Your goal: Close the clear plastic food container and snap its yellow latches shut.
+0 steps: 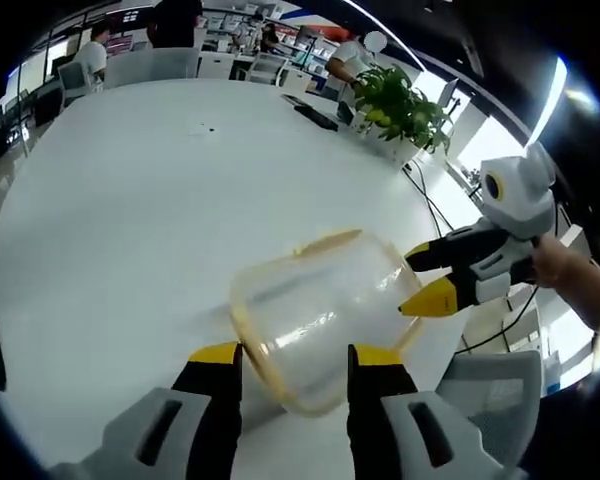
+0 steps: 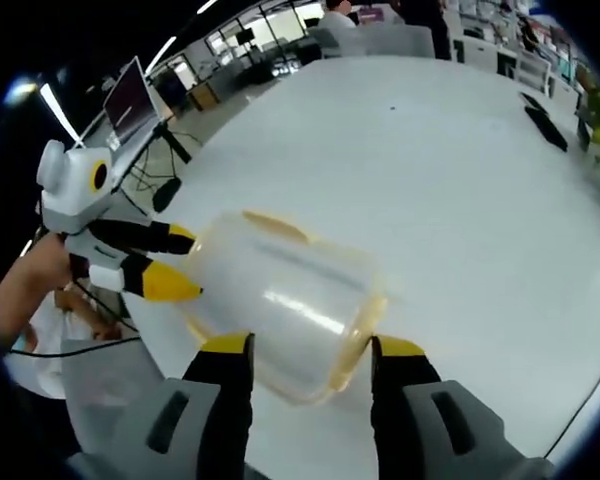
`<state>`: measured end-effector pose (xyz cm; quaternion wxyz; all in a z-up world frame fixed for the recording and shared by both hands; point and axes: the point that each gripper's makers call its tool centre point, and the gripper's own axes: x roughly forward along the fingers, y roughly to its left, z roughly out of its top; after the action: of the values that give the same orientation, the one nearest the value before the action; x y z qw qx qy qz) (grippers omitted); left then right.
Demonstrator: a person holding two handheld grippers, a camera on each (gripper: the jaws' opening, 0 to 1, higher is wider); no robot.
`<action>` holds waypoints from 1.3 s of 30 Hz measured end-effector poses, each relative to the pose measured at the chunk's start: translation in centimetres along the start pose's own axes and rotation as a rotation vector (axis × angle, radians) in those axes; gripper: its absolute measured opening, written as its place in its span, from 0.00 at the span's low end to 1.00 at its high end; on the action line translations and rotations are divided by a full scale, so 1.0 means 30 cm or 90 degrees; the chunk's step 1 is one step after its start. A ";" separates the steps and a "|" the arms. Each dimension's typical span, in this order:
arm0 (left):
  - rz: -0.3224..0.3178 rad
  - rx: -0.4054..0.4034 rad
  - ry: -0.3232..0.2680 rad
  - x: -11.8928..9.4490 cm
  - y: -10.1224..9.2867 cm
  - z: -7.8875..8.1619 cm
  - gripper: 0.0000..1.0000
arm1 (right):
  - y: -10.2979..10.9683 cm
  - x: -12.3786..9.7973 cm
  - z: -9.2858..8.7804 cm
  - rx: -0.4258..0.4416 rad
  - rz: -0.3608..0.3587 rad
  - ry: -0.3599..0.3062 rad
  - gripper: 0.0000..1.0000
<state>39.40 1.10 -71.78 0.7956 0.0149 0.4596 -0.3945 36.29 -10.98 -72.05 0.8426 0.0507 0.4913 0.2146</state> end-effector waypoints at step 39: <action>-0.071 0.363 0.045 -0.052 -0.127 0.074 0.25 | 0.111 -0.074 0.128 -0.396 0.158 -0.022 0.23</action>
<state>38.14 -1.44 -68.05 0.7199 0.2264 0.3581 -0.5498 37.56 -8.40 -67.32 0.7934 -0.1458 0.3780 0.4543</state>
